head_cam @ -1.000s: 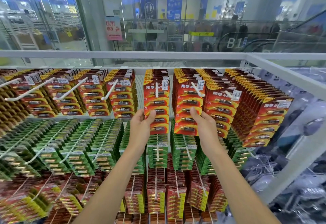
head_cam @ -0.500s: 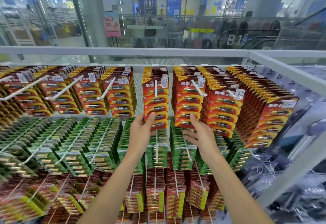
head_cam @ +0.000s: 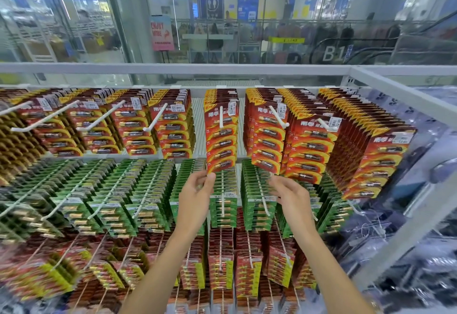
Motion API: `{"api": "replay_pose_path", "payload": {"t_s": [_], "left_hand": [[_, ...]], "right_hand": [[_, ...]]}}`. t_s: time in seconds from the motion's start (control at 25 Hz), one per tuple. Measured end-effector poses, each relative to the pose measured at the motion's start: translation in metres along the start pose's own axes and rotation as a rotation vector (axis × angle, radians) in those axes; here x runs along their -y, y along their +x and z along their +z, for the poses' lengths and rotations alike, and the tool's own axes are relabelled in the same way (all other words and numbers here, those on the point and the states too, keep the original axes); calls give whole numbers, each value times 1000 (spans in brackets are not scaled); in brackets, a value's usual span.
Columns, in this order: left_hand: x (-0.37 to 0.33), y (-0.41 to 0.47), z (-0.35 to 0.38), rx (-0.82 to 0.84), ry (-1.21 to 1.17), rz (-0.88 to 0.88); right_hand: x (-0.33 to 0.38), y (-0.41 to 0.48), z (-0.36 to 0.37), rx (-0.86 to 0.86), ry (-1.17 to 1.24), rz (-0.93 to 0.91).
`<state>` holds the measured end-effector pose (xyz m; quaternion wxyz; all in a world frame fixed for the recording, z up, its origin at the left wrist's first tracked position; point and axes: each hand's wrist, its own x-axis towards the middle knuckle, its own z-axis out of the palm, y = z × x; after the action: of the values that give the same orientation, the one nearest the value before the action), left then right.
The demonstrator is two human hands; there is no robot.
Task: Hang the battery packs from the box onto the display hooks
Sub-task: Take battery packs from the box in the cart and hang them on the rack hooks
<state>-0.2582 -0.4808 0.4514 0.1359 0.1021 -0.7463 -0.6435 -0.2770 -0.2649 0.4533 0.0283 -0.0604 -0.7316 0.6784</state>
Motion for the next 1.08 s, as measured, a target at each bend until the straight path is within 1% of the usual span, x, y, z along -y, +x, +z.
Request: {"api": "replay_pose_path", "payload": {"t_s": [0.24, 0.48, 0.6, 0.72, 0.84, 1.08], "left_hand": [[3, -37, -2, 13, 75, -9], [8, -83, 3, 30, 178, -17], [19, -108, 8, 4, 207, -51], [33, -133, 9, 11, 244, -55], [36, -157, 9, 20, 218, -44], [45, -211, 18, 100, 171, -36]], "right_hand": [[-2, -34, -7, 42, -98, -84], [-21, -60, -18, 102, -92, -57], [-39, -74, -26, 119, -114, -54], [-54, -92, -35, 136, -99, -24], [-62, -118, -48, 124, -127, -23], [-87, -179, -88, 14, -125, 10]]}}
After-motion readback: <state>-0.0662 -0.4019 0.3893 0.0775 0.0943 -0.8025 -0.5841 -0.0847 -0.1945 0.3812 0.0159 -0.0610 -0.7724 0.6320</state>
